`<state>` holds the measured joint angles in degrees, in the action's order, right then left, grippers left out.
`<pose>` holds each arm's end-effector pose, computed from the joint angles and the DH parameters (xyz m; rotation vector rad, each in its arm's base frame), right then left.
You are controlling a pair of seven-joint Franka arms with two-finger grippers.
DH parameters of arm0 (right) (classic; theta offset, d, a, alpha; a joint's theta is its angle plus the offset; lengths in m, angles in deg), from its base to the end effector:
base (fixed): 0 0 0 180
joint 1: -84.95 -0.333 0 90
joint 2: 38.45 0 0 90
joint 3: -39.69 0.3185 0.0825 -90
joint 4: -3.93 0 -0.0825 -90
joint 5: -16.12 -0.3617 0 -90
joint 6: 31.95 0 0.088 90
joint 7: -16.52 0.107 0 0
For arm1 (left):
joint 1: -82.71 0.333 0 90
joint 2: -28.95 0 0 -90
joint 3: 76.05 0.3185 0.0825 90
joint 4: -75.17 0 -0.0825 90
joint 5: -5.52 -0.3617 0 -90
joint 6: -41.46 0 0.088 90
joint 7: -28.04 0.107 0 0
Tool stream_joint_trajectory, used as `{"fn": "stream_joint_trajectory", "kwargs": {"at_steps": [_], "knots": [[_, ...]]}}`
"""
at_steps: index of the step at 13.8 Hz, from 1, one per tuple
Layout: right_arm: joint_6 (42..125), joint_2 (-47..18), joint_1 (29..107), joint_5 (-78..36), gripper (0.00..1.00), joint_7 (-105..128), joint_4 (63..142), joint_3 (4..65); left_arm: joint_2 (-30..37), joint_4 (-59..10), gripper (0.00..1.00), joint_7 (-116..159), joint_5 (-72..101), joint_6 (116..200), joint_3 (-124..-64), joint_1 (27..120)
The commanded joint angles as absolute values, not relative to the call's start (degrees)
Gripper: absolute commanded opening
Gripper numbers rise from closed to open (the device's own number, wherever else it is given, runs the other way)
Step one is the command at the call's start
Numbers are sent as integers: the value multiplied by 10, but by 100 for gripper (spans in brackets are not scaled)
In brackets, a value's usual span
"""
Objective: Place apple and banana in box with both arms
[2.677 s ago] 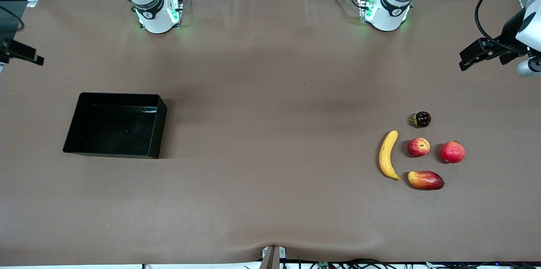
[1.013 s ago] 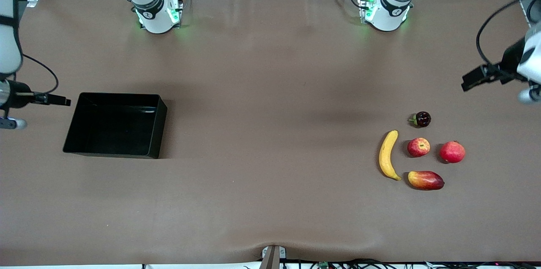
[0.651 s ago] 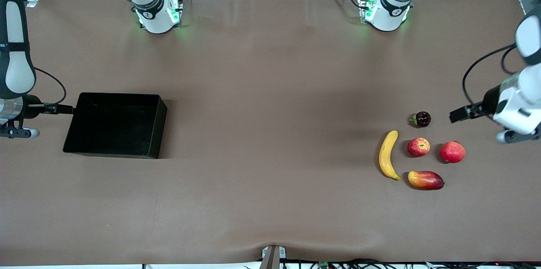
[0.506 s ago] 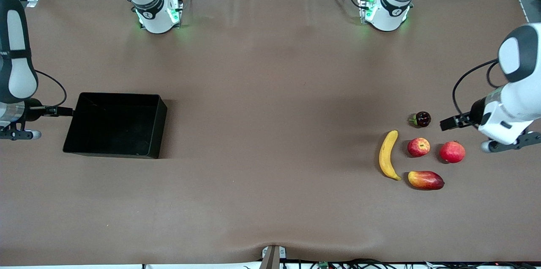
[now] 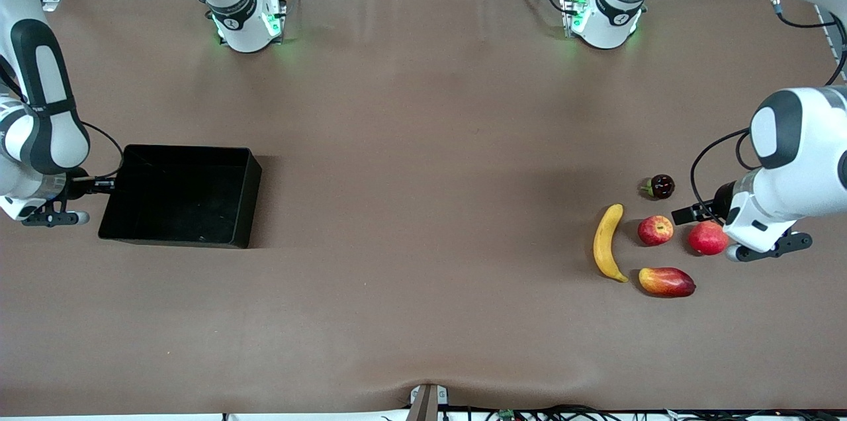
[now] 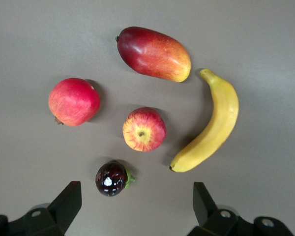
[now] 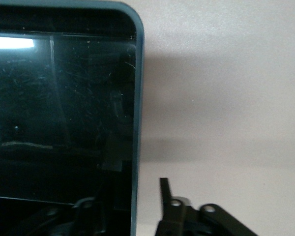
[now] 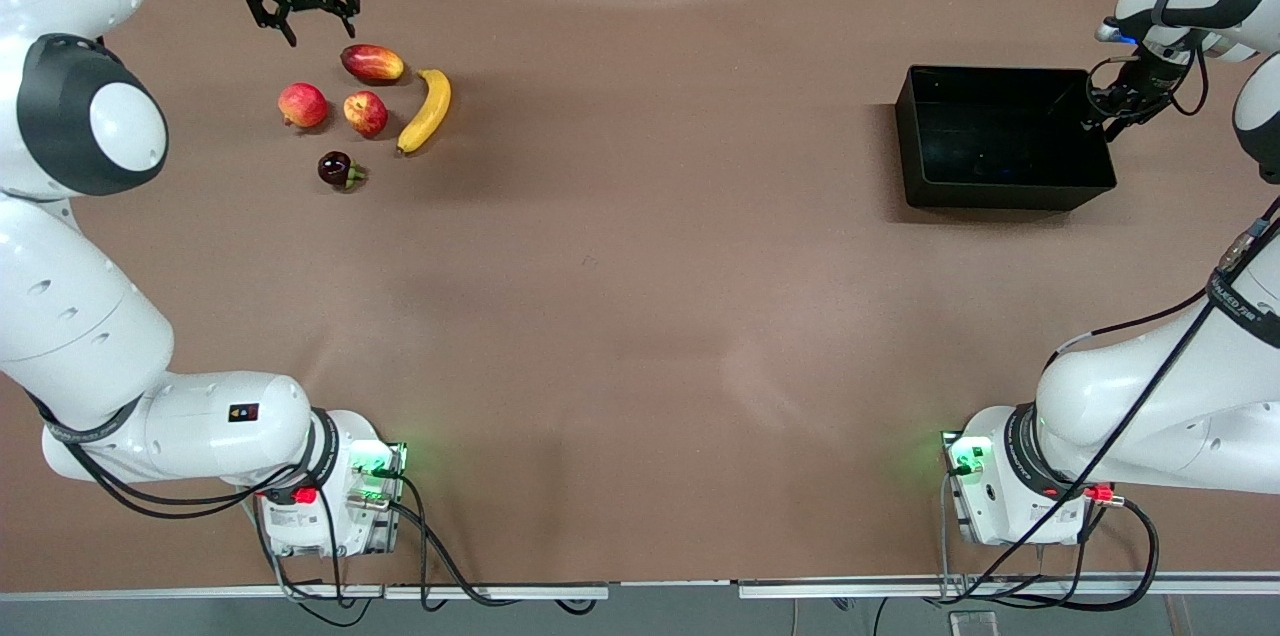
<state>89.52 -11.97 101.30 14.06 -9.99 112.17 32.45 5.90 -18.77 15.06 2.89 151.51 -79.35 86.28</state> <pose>0.5450 -0.2320 0.2630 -3.0532 -0.0540 0.3344 0.6347 0.0103 0.3866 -3.0856 -0.3348 0.1825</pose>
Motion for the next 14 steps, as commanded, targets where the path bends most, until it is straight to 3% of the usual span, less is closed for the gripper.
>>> {"fn": "stream_joint_trajectory", "kwargs": {"at_steps": [1,4,14], "knots": [[893,-124,1020,133,0,-120,1122,332,48,-188,100,158,20,1522,-796,868],[858,-127,1014,133,0,-119,1100,333,24,-190,100,158,21,1539,-796,868],[597,-135,964,77,0,-78,937,338,-67,-189,100,163,25,1618,-799,878]]}}
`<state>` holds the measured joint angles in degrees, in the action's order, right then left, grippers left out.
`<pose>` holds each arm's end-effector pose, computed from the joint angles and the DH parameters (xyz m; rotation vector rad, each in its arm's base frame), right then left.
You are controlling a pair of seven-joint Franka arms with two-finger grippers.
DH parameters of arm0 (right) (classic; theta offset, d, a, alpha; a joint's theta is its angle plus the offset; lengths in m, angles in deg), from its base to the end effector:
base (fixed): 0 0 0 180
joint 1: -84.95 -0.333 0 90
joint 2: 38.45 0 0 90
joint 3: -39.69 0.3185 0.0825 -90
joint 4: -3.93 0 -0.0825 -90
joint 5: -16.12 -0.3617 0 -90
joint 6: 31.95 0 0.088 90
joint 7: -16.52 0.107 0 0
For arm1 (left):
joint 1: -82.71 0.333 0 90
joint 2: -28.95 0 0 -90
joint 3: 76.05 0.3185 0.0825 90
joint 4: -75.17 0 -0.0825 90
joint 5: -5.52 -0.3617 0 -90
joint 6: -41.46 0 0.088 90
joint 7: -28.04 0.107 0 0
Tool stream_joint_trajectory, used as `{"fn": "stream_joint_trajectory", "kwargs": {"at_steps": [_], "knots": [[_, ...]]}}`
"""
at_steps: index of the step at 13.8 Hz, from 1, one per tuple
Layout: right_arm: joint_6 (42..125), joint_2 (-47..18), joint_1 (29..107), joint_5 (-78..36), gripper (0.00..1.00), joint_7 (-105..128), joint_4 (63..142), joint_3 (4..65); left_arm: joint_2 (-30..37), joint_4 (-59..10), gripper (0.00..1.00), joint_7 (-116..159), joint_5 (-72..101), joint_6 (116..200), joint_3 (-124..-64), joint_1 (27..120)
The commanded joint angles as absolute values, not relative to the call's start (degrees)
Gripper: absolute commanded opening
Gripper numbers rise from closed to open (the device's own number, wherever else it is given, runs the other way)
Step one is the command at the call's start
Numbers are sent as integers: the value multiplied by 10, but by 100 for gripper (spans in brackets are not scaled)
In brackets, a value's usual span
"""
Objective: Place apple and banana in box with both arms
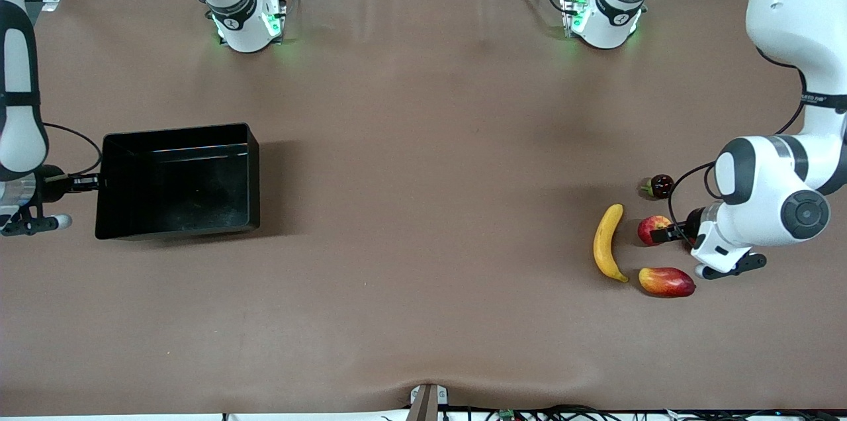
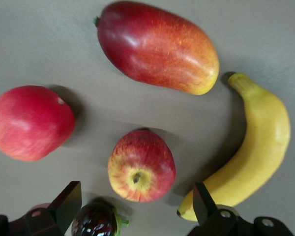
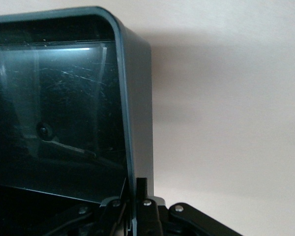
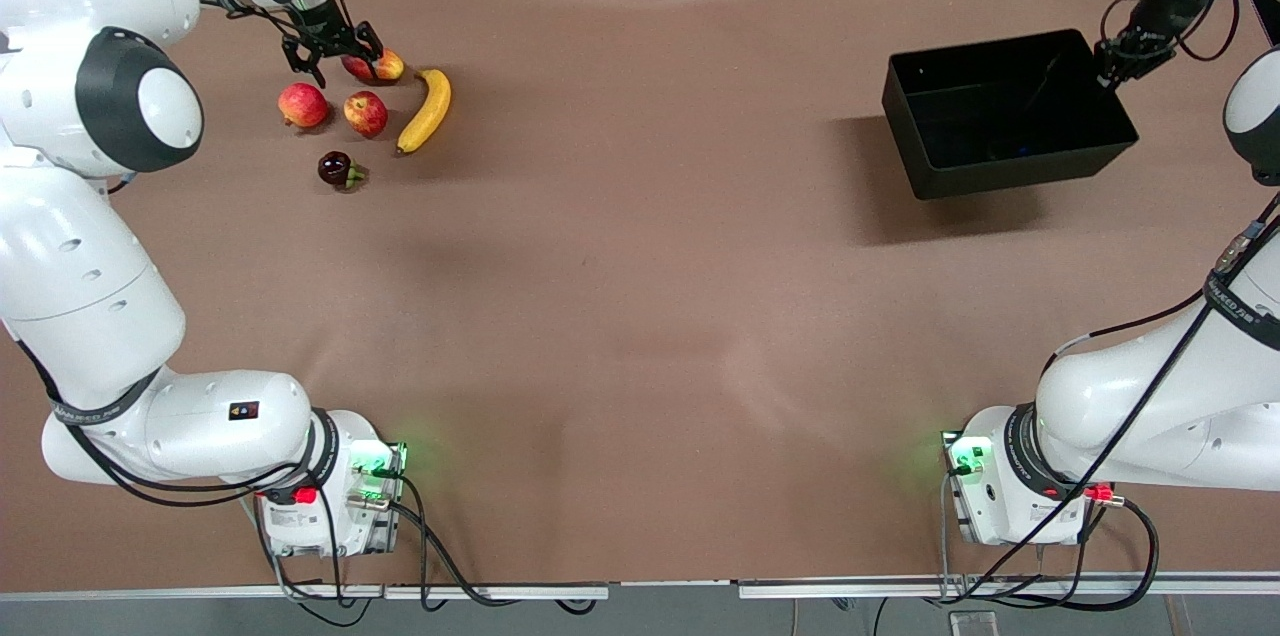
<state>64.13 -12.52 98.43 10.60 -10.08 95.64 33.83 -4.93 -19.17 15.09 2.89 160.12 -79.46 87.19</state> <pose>0.5856 -0.1878 0.3580 -2.9108 -0.1459 0.4800 0.6501 0.0191 0.2729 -3.0896 -0.3517 0.2559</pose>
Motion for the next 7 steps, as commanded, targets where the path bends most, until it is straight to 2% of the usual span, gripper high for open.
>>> {"fn": "stream_joint_trajectory", "kwargs": {"at_steps": [1,5,6,7], "knots": [[582,-141,945,55,0,-35,938,337,-76,-190,100,166,24,1625,-799,879],[557,-145,858,-30,0,90,941,337,-95,-190,100,170,25,1627,-799,881],[559,-143,836,-44,0,116,944,338,-97,-190,82,170,31,1627,-799,881],[565,-142,801,-61,0,160,948,337,-101,-190,44,169,31,1627,-799,881]]}}
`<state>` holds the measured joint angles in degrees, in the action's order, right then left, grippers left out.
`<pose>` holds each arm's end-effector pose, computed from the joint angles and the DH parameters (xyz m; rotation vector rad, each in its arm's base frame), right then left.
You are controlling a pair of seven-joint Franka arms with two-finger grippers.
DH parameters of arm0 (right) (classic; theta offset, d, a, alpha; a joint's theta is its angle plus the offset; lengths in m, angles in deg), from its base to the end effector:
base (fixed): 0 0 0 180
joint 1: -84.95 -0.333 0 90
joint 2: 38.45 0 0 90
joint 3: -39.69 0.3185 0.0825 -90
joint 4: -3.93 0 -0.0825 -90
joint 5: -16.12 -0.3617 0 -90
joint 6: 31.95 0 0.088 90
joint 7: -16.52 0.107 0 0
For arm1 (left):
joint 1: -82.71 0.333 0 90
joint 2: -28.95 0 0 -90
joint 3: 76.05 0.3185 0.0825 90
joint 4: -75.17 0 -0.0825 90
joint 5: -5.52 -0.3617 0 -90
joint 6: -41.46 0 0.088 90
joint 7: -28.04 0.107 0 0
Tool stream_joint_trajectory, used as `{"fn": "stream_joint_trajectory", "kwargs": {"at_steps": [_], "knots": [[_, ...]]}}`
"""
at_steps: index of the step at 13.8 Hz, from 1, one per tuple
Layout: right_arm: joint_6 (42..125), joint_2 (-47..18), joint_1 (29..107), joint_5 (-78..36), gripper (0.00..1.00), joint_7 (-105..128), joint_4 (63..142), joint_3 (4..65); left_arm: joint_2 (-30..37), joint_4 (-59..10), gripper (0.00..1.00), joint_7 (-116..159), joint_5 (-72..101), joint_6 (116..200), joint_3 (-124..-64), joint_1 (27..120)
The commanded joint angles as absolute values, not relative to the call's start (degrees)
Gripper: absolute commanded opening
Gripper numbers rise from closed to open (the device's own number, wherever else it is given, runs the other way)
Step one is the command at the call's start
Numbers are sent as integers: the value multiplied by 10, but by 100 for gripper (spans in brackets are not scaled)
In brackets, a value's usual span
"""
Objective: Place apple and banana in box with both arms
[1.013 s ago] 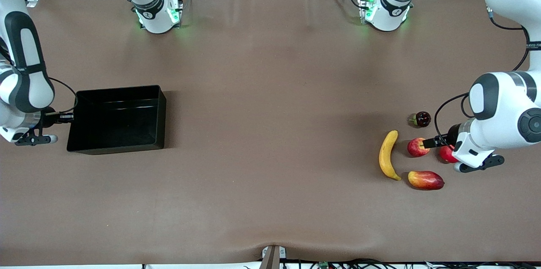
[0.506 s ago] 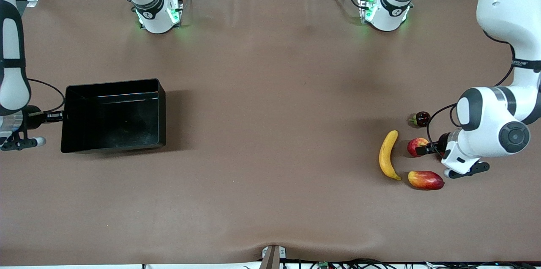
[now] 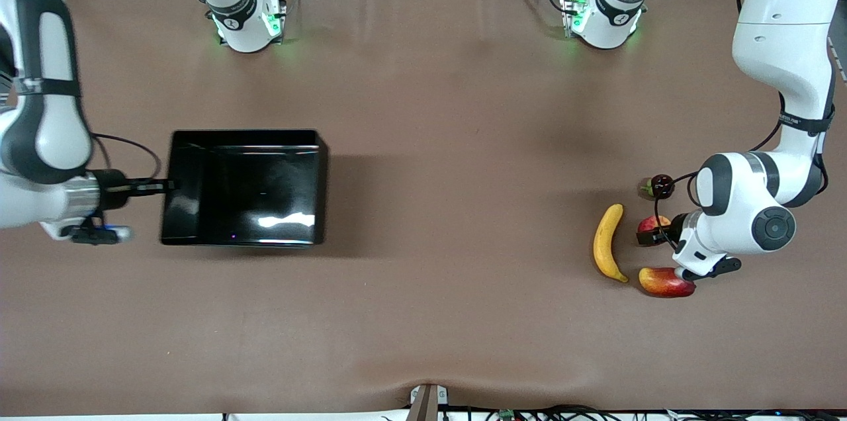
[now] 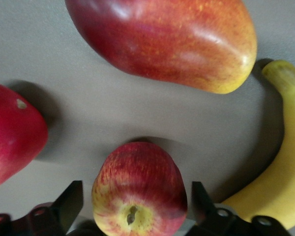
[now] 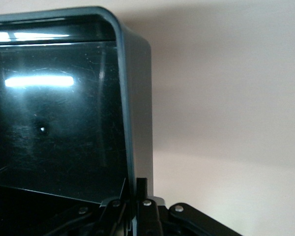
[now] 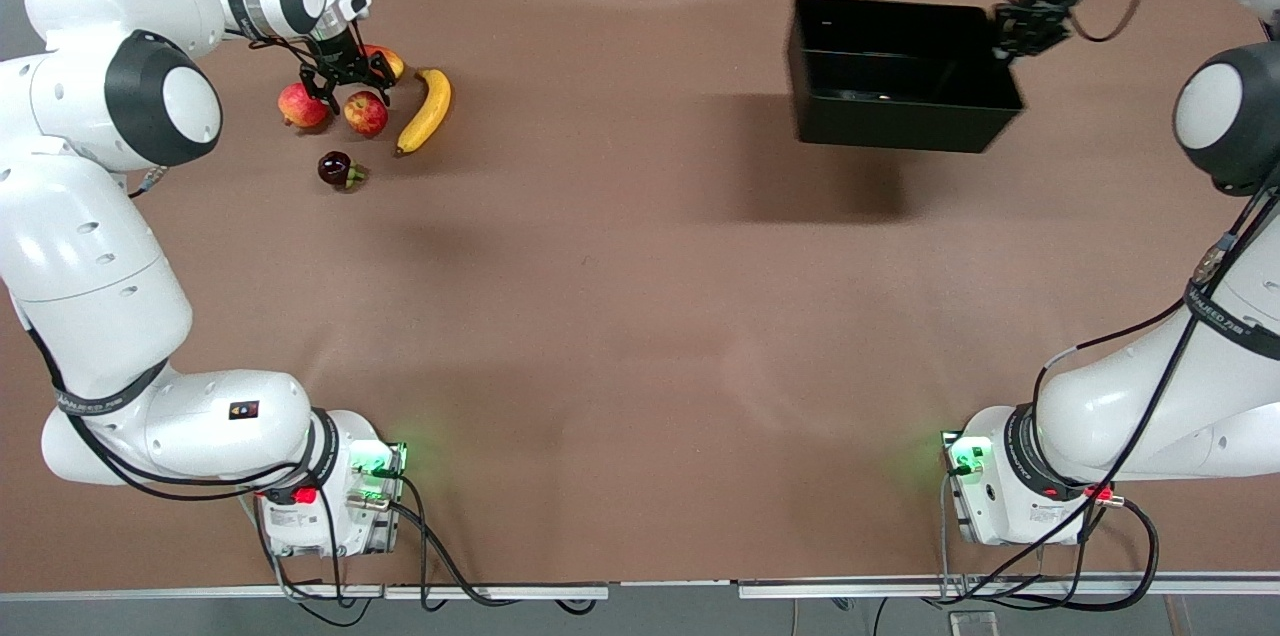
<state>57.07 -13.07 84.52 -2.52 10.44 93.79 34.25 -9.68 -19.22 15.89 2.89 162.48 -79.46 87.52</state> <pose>0.6084 -0.0112 0.3757 -2.7583 0.0715 0.5962 0.6476 0.0222 0.2215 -3.0886 -0.3377 0.3231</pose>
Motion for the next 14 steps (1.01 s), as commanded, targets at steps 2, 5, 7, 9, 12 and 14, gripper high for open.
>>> {"fn": "stream_joint_trajectory", "kwargs": {"at_steps": [2,5,7,9,12,14], "knots": [[606,-140,715,-65,0,254,949,336,-99,-190,0,165,31,1627,-799,880],[659,-133,628,-71,0,293,960,337,-50,-189,0,164,34,1603,-803,876],[716,-132,583,-82,0,293,990,337,-6,-188,0,160,54,1561,-820,877],[763,-123,533,-84,0,294,1001,337,32,-188,0,157,67,1523,-838,875],[830,-95,483,-85,0,335,1007,337,75,-206,0,99,69,1504,-891,875],[872,-72,455,-85,0,380,1007,337,86,-210,0,24,69,1498,-936,874]]}}
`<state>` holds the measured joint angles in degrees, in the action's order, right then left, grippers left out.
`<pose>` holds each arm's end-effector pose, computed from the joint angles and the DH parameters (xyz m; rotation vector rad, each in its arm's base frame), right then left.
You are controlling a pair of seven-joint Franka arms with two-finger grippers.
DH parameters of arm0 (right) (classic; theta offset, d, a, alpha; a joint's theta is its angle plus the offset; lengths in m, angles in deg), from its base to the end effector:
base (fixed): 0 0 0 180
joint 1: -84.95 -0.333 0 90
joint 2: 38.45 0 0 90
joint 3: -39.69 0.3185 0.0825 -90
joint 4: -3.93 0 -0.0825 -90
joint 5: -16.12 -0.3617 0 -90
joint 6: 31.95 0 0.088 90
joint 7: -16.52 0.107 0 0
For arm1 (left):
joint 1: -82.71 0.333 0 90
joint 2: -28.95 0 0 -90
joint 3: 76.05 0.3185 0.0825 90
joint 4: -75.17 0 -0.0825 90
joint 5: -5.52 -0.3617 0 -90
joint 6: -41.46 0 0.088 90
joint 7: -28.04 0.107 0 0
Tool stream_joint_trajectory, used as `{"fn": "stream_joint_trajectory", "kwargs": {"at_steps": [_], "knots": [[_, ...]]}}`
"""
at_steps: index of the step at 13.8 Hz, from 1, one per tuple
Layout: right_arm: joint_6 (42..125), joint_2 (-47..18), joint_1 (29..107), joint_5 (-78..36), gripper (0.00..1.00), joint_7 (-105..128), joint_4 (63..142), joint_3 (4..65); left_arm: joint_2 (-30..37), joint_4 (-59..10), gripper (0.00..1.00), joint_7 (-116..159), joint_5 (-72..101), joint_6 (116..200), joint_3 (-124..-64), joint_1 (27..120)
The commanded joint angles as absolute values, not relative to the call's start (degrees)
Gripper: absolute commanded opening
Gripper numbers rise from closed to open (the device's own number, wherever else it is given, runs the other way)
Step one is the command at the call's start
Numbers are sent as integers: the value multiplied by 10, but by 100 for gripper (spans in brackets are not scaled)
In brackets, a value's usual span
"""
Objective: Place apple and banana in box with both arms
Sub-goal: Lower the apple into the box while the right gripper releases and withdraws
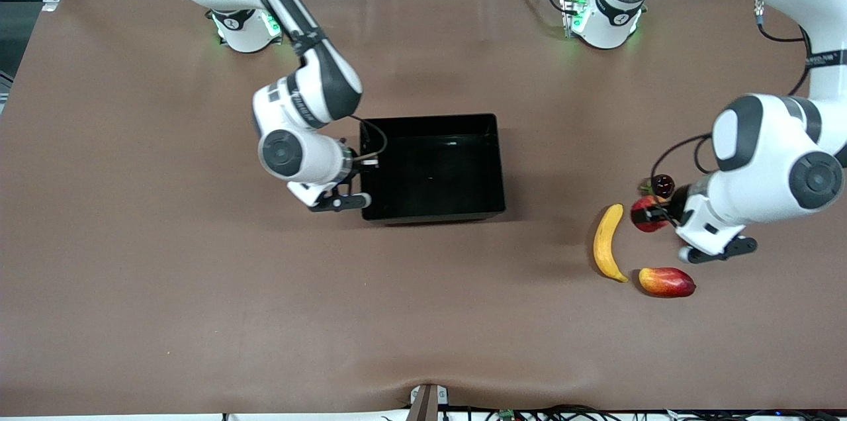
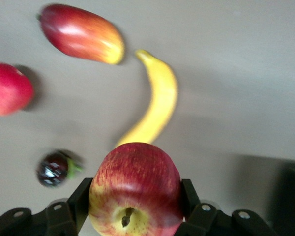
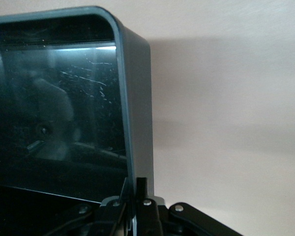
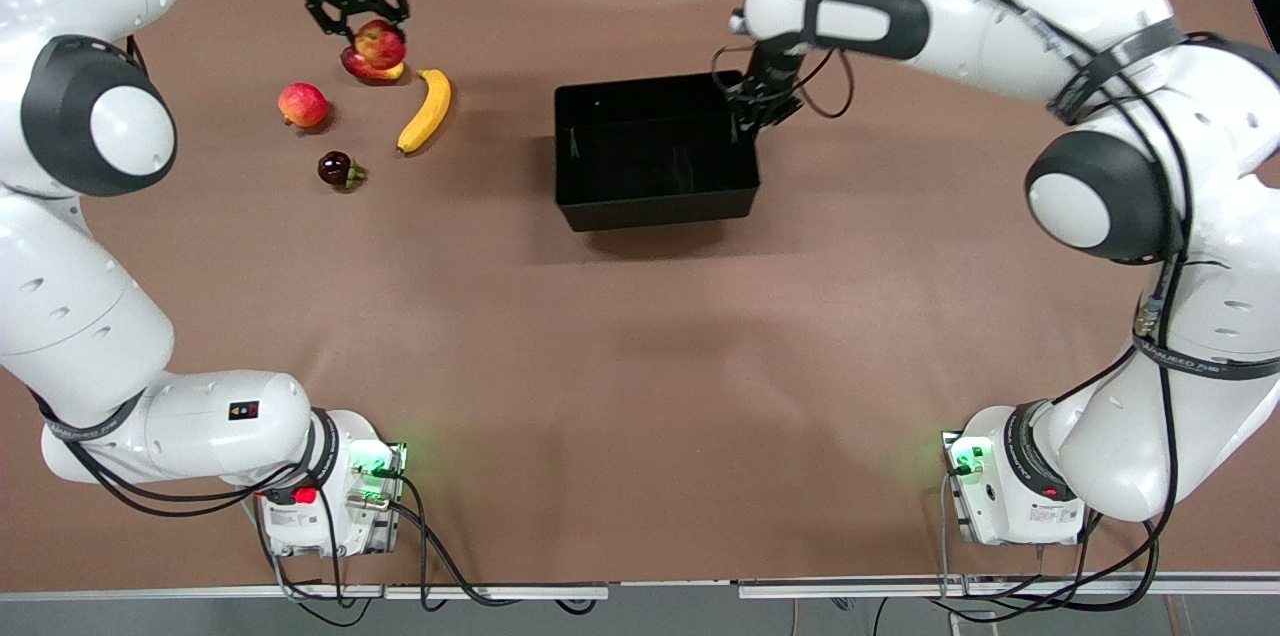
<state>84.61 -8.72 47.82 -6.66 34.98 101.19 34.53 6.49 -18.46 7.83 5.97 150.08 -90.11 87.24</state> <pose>0.5262 0.3613 0.2995 -2.9217 -0.0475 0.4167 0.6256 -0.0878 0.3998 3.0511 0.3088 -0.2165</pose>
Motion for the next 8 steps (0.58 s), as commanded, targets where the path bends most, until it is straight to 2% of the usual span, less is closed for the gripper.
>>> {"fn": "stream_joint_trajectory", "kwargs": {"at_steps": [1,2,3,5,8], "knots": [[878,-61,448,-85,0,401,1005,336,86,-210,0,-16,68,1498,-960,874],[878,-54,445,-85,47,429,1000,337,85,-209,0,-60,66,1499,-980,871],[875,-54,446,-80,99,453,996,336,84,-209,0,-100,63,1503,-1000,867],[855,-64,455,-77,100,460,971,333,79,-210,0,-171,60,1510,-1014,840],[715,-94,490,-74,100,457,889,292,58,-213,0,-230,60,1539,-1015,794]]}}
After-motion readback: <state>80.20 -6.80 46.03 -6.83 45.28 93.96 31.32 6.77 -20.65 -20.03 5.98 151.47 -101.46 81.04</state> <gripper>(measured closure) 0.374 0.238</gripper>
